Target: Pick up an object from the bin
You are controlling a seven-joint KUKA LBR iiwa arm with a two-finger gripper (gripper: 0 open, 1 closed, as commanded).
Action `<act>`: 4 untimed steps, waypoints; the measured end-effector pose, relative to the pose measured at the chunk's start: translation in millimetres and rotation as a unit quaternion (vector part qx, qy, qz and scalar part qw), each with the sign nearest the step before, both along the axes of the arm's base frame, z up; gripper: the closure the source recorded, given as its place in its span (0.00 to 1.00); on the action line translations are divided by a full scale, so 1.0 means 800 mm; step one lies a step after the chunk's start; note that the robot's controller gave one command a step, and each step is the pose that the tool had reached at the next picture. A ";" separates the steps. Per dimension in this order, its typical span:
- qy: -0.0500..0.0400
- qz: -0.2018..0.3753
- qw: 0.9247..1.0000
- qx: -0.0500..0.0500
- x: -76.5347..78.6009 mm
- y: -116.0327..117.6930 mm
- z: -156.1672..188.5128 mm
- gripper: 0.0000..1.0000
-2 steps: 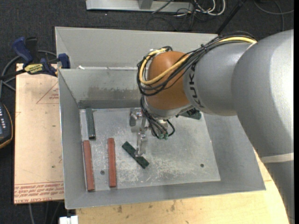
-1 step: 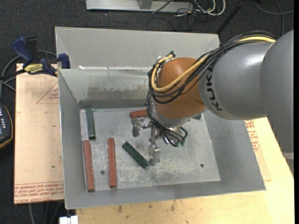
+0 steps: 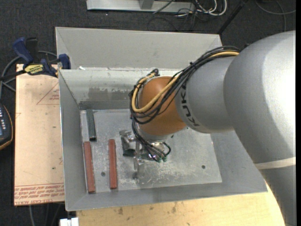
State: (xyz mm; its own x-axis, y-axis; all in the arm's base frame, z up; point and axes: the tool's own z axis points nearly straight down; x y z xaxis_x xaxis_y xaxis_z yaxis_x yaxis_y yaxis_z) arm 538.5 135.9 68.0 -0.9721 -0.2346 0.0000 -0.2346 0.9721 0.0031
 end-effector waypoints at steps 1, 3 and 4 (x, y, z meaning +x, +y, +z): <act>-0.002 -0.020 1.000 -0.002 0.024 -0.061 0.006 0.00; -0.006 0.010 1.000 0.000 0.024 -0.058 0.164 1.00; -0.004 0.202 0.979 -0.002 -0.018 -0.108 0.277 1.00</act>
Offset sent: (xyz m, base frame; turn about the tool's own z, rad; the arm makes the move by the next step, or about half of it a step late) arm 0.0174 -0.0457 0.0048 0.0321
